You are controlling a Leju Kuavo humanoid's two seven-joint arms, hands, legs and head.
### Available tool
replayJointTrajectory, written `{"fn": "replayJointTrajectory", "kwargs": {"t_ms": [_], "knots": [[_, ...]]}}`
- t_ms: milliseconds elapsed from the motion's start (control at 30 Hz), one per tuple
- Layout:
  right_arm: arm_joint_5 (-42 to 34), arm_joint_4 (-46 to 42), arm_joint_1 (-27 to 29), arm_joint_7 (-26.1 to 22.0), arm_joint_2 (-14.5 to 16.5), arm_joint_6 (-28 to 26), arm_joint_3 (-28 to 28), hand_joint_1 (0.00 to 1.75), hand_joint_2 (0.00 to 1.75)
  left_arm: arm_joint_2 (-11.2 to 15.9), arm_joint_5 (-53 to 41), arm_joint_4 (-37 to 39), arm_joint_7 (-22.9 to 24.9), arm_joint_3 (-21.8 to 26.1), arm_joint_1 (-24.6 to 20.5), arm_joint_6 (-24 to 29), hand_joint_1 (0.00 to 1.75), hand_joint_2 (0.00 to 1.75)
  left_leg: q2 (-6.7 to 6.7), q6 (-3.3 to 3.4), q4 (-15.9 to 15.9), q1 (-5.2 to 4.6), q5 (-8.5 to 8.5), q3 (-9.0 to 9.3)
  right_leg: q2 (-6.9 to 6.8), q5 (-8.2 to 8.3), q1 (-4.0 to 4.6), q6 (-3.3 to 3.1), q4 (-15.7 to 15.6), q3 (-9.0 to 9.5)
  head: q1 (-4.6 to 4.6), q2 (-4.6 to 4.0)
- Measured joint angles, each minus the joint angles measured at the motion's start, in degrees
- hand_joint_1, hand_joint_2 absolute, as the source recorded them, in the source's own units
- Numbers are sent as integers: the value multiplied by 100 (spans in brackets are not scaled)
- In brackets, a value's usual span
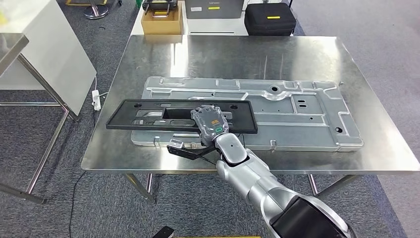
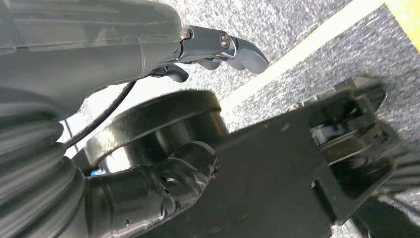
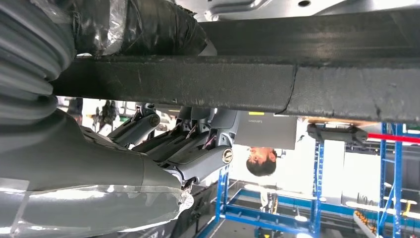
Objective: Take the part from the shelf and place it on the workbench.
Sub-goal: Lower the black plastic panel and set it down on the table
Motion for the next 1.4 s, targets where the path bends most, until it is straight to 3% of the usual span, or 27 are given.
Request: {"fn": "replayJointTrajectory", "kwargs": {"t_ms": [67, 133, 233, 267, 333, 400, 433, 533, 600, 667, 733, 800, 833, 900, 933, 967, 1000, 1067, 1100, 1233, 1300, 1367, 1400], "knots": [[-14, -7, -13, -2, 9, -21, -53, 171, 175, -8, -2, 0, -1, 6, -1, -14, 0, 175, -2, -66, 15, -17, -72, 8, -12, 94, 23, -38, -543, 282, -1, 0], [-24, -11, -20, 0, 16, -45, -93, 171, 175, -10, -4, 0, -9, 14, 1, -32, 0, 175, -2, -143, 15, -26, -73, 34, -7, 64, 56, -106, -626, 345, -2, 0], [-26, -11, -29, 14, 17, -59, -140, 171, 175, -11, -7, 0, -39, 26, 6, -45, 0, 175, 8, -221, 171, -4, -167, 2, -3, 96, 35, -210, -668, 423, -3, 0], [-27, -11, -33, 16, 18, -62, -150, 171, 175, -11, -8, 0, -46, 29, 5, -45, 0, 175, 12, -237, 410, -1, -284, -112, -5, 88, 28, -241, -687, 453, -5, 0], [-34, -11, -28, 16, 18, -68, -167, 171, 175, -11, -10, 0, -56, 36, 9, -44, 0, 175, 16, -256, 1165, -1, -557, -515, -7, 49, 48, -294, -693, 491, -7, 0], [-41, -10, -3, 15, 17, -66, -180, 171, 175, -11, -13, 0, -64, 43, 4, -42, 0, 175, 16, -252, 1648, -2, -592, -846, -1, 1, 76, -323, -692, 541, -6, 0], [-42, -10, 9, 15, 17, -63, -181, 171, 175, -11, -17, 0, -68, 45, 0, -40, 0, 175, 16, -236, 1574, -4, -439, -861, 7, -28, 90, -327, -691, 580, -6, 0], [-43, -9, 13, 14, 17, -54, -183, 171, 175, -8, -35, 0, -67, 49, 5, -40, 0, 175, 16, -123, 536, -45, 225, -461, 32, -133, 124, -308, -687, 707, -2, 0], [-44, -8, 0, 15, 16, -26, -185, 171, 175, -6, -56, 0, -76, 51, 12, -38, 0, 175, 16, -57, 139, -86, 281, -278, 36, -169, 127, -262, -683, 710, 0, 0], [-45, -7, -2, 16, 16, 13, -187, 171, 175, -8, -99, 0, -121, 51, 16, -10, 0, 175, 8, -27, 38, -88, 224, -231, 28, -184, 125, -200, -694, 696, -2, 0], [-44, -7, -3, 10, 14, 45, -190, 86, 87, -16, -159, 0, -171, 50, 18, 50, 0, 175, 7, 12, -42, -55, 234, -178, 17, -265, 123, -134, -596, 666, 7, 0], [-45, -5, -16, -5, 11, 91, -193, 0, 0, -26, -216, 0, -185, 42, 7, 115, 0, 175, 18, 52, -95, -33, 232, -124, 15, -507, 97, -72, -103, 424, 16, 0], [-53, -1, -18, -13, 8, 122, -196, 0, 0, -27, -234, 0, -185, 37, 2, 141, 0, 175, 22, 66, -98, -31, 222, -114, 14, -656, 78, -44, 273, 213, 20, 0], [-77, 11, 1, -21, -3, 182, -202, 0, 0, -28, -245, 0, -185, 32, -1, 183, 0, 87, 24, 70, -86, -27, 199, -102, 11, -768, 32, -1, 824, -146, 19, 1], [-88, 17, 12, -26, -8, 204, -205, 0, 0, -28, -245, 0, -185, 32, 1, 198, 0, 44, 20, 61, -74, -23, 185, -94, 9, -663, 10, 15, 820, -194, 19, 1], [-94, 20, 17, -31, -12, 219, -207, 0, 0, -29, -244, 0, -186, 32, 2, 209, 0, 0, 15, 45, -55, -15, 166, -85, 5, -462, -12, 28, 595, -127, 19, 1], [-99, 21, 15, -39, -14, 227, -209, 0, 0, -32, -242, 0, -186, 32, 3, 214, 0, 0, 10, 20, -28, -7, 140, -77, 0, -226, -31, 38, 212, 24, 19, 0], [-116, 21, 1, -61, -14, 244, -215, 0, 0, -37, -232, 0, -185, 32, 1, 214, 0, 0, 1, -49, 29, -14, 93, -82, 1, 35, -26, 22, -420, 299, 20, 0], [-126, 21, -1, -73, -14, 257, -218, 0, 0, -39, -227, 0, -185, 32, -1, 210, 0, 0, -2, -83, 43, -21, 81, -85, 7, 63, -14, -1, -563, 361, 20, 0], [-180, 21, -1, -112, -11, 328, -227, 0, 0, -39, -205, 0, -178, 32, 2, 200, 0, 0, 8, -203, 104, -1, 19, -108, 30, 80, 5, -159, -621, 387, 16, 0], [-209, 21, -14, -128, -4, 347, -234, 0, 0, -39, -204, 0, -174, 32, 1, 201, 0, 0, 14, -234, 560, 6, -256, -305, 20, 93, -1, -226, -649, 406, 16, 1], [-228, 24, -18, -131, 2, 376, -240, 0, 0, -39, -204, 0, -170, 32, 8, 203, 0, 0, 14, -246, 1310, 5, -587, -648, 10, 87, 22, -256, -648, 408, 17, 1], [-238, 27, -13, -132, 3, 394, -243, 0, 0, -39, -204, 0, -169, 32, 14, 208, 0, 0, 14, -245, 1571, 5, -655, -771, 9, 83, 35, -262, -647, 411, 17, 1]]}}
